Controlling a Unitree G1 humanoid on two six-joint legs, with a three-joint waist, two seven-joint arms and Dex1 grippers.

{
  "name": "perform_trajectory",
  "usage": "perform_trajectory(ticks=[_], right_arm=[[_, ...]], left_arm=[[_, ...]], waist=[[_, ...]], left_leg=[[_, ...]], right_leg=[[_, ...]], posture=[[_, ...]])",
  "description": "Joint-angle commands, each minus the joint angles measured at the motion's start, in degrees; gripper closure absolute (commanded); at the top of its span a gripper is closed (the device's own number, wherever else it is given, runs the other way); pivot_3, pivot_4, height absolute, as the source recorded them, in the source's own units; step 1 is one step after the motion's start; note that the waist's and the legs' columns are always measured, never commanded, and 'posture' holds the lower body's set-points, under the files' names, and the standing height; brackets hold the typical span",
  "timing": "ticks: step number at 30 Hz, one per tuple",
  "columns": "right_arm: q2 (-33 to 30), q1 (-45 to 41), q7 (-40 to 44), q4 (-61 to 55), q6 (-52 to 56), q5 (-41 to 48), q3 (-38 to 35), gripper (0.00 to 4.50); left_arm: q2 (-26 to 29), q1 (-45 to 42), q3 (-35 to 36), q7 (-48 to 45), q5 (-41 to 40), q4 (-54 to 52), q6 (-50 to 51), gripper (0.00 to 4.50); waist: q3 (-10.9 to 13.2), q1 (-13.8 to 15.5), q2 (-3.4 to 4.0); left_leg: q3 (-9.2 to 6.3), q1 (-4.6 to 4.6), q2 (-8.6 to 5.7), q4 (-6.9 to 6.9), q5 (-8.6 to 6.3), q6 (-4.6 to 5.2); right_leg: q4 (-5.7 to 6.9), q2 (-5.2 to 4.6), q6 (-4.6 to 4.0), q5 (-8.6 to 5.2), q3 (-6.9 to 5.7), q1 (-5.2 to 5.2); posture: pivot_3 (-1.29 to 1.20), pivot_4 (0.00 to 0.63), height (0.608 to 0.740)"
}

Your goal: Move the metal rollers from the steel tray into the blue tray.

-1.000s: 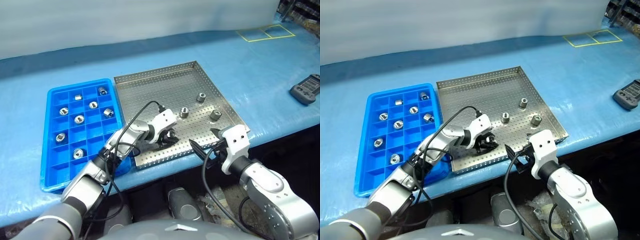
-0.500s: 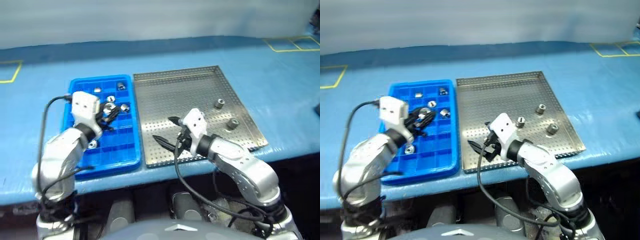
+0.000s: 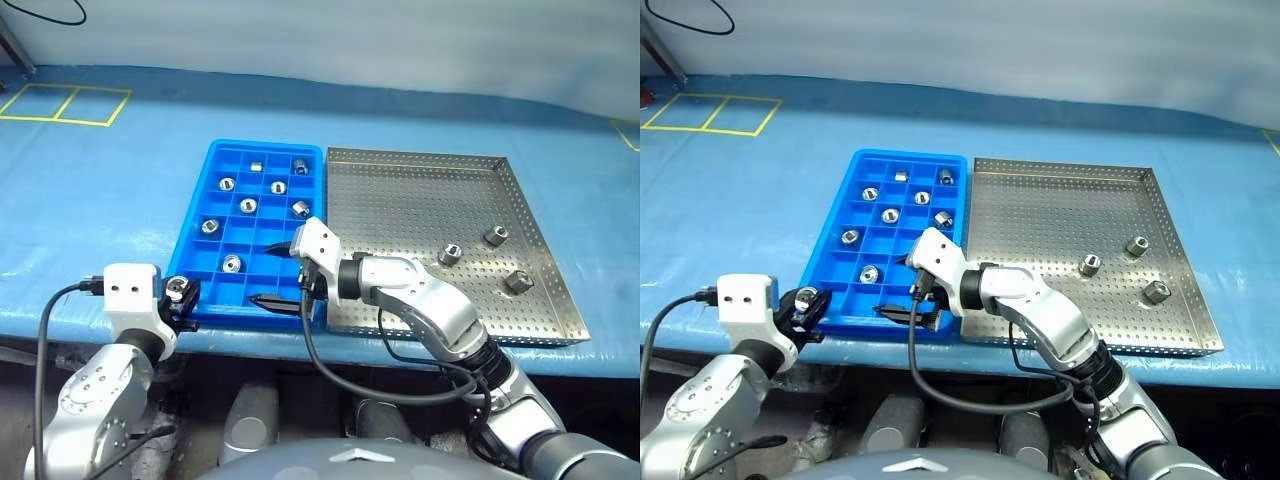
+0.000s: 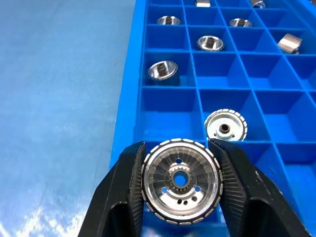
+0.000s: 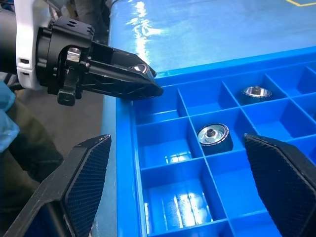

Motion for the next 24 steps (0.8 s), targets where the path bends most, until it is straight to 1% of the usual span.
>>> perform_trajectory(ticks=[1,5,7,8,10,13,14,16,19,21,24], right_arm=[[-0.1,0.4,0.1,-1.9,-0.9,0.1,-1.5,0.00],[-1.1,2.4,-1.3,-3.6,0.4,0.2,-3.4,0.00],[-1.5,3.5,-2.2,-4.7,1.0,0.4,-4.5,0.00],[-1.6,4.2,-2.7,-5.4,1.3,0.5,-5.0,0.00],[-2.0,5.4,-3.7,-6.7,2.0,0.5,-5.9,0.00],[-2.4,8.4,-6.4,-9.9,3.6,0.7,-8.3,0.00],[-2.4,9.7,-7.5,-11.3,4.2,1.0,-9.6,0.00],[-2.6,11.7,-9.4,-13.7,5.4,1.2,-11.5,0.00],[-3.7,15.5,-11.9,-17.9,7.0,1.3,-14.1,0.00],[-4.4,18.1,-13.4,-20.2,7.8,1.1,-15.4,0.00],[-5.5,22.8,-16.2,-23.7,8.9,0.3,-17.7,0.00]], left_arm=[[-0.6,-0.1,0.2,2.0,0.4,0.0,1.4,2.79],[-0.3,-2.5,1.5,2.5,0.0,3.7,1.5,2.79],[0.5,-4.0,1.2,2.2,-0.2,5.5,1.2,2.07],[0.8,-4.9,0.9,1.8,-0.5,6.3,1.0,1.85],[1.4,-6.7,0.2,1.2,-1.1,7.6,0.6,1.22],[3.4,-10.1,-2.7,-1.2,-2.0,9.2,-1.9,0.22],[4.0,-12.0,-3.5,-2.6,-3.0,9.9,-2.9,0.02],[5.5,-15.9,-5.1,-5.7,-4.9,11.4,-4.3,0.02],[8.2,-25.7,-10.3,-11.3,-6.8,17.7,-6.4,0.02],[9.0,-32.0,-14.1,-13.7,-6.6,23.8,-7.7,0.02],[8.5,-42.6,-21.7,-16.5,-4.8,36.3,-9.4,0.02]], waist=[[0.0,0.3,0.02],[0.0,0.3,0.04],[0.0,0.3,0.06],[-0.1,0.1,0.10],[-0.1,-0.2,0.10],[-0.1,-1.0,0.07],[0.0,-1.0,0.07],[0.0,-1.2,0.08],[0.0,-1.4,0.07],[-0.1,-3.0,0.04],[-0.1,-5.4,0.05]], left_leg=[[0.01,-0.01,0.00,-0.02,0.00,0.00],[0.04,-0.04,0.00,-0.11,0.00,-0.01],[0.04,-0.04,0.00,-0.13,0.00,-0.01],[0.04,-0.03,0.02,-0.14,0.00,-0.01],[0.04,-0.01,0.03,-0.13,0.00,-0.02],[0.05,-0.08,0.03,-0.12,0.00,-0.02],[0.04,-0.11,0.02,-0.11,0.00,-0.02],[0.03,-0.18,-0.02,-0.10,0.01,-0.02],[0.01,-0.23,-0.07,0.02,0.01,-0.03],[0.07,-0.20,-0.09,0.08,0.00,-0.02],[0.15,-0.21,-0.12,0.08,0.00,0.05]], right_leg=[[0.00,0.00,-0.01,-0.01,0.01,0.00],[-0.01,0.00,-0.06,-0.03,0.02,-0.03],[0.00,0.02,-0.08,-0.04,0.01,-0.05],[0.01,0.04,-0.08,-0.04,0.02,-0.05],[0.02,0.06,-0.09,-0.05,0.02,-0.04],[-0.01,0.05,-0.08,-0.05,0.03,-0.07],[-0.02,0.04,-0.08,-0.05,0.03,-0.09],[-0.03,0.01,-0.09,-0.04,0.02,-0.13],[-0.08,-0.02,-0.05,-0.03,0.00,-0.18],[-0.12,-0.02,-0.01,-0.01,0.06,-0.12],[-0.10,-0.05,0.06,0.03,0.14,0.00]], posture=[[0.34,0.150,0.740],[0.31,0.150,0.740],[0.28,0.150,0.740],[0.26,0.150,0.740],[0.23,0.150,0.740],[0.17,0.150,0.740],[0.15,0.150,0.740],[0.11,0.150,0.740],[0.02,0.150,0.740],[-0.04,0.150,0.740],[-0.11,0.150,0.740]])
